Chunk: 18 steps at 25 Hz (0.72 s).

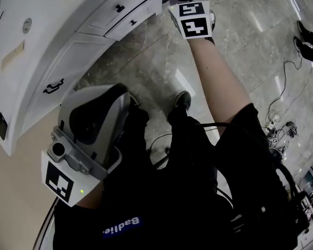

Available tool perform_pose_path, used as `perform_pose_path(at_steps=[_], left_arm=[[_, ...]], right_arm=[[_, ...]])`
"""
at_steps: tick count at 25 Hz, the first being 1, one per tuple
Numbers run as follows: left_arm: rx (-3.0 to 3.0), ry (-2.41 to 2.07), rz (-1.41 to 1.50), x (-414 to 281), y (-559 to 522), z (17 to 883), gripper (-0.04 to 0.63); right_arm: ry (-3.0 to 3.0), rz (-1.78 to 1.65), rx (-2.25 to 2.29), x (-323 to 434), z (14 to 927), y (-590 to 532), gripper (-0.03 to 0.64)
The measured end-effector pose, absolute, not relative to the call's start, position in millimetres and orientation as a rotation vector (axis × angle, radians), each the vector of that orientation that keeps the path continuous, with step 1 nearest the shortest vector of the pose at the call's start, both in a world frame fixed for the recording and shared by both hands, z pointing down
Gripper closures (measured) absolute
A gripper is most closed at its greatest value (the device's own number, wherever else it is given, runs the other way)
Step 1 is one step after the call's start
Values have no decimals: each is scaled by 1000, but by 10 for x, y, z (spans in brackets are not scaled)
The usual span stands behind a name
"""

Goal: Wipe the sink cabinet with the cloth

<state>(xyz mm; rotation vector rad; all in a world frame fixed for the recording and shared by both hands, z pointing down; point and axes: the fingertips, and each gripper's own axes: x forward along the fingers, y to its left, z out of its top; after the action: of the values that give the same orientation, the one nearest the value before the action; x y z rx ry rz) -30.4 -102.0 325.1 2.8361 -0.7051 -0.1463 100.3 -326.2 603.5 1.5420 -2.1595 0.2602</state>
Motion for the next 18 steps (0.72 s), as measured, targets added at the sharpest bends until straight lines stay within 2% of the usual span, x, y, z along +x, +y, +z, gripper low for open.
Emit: perform_pose_path(at_steps=[7, 18], left_arm=[[2819, -691, -118, -375, -983, 3319, 606], [2801, -704, -96, -519, -949, 3322, 606]], right_arm=[[-2209, 176, 1390, 296, 6089, -3371, 517], [-2358, 150, 1213, -684, 6085, -2920, 520]])
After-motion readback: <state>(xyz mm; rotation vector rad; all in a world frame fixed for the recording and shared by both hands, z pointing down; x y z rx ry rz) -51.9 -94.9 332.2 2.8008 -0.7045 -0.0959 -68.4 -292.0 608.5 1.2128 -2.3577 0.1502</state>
